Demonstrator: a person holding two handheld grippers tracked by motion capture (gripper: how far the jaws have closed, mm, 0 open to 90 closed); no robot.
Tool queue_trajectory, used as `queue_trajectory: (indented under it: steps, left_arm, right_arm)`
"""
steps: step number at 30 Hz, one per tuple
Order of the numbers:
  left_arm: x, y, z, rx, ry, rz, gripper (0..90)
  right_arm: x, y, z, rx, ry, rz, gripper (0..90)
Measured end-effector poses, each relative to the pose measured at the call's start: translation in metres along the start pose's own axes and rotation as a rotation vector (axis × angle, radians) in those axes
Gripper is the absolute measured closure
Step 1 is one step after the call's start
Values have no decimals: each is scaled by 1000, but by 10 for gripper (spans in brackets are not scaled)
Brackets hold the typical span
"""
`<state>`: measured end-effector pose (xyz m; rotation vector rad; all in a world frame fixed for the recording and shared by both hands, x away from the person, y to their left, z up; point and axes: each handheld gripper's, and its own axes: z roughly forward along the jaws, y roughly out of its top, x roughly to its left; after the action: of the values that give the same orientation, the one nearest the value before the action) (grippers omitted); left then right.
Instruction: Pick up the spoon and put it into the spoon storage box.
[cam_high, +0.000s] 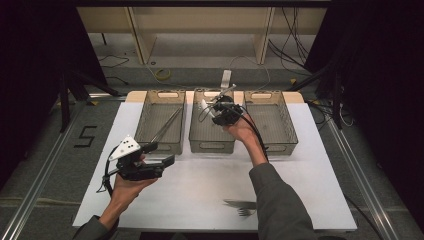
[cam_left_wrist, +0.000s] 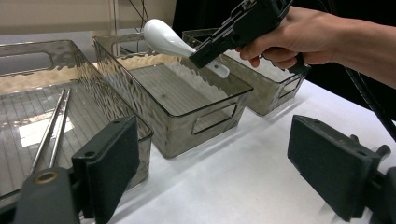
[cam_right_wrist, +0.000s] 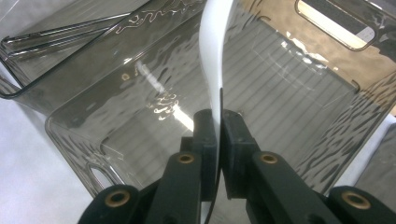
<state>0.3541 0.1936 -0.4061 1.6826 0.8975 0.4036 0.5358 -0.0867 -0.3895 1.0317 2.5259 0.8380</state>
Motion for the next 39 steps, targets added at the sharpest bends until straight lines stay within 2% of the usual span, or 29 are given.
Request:
queue_trajectory:
  steps: [4,26,32,39]
  left_arm:
    - [0,0,0,0,1,0,161]
    - [-1,0,1,5,6,7,161]
    - [-1,0,1,5,8,7,161]
    - [0,0,0,2,10,4,162]
  right_arm:
    - [2,-2,4,19,5,7,861]
    - [9,-11,15,46,21,-2,860]
    - [11,-12,18,76,35,0,851]
    - [13,-8,10,29,56,2,776]
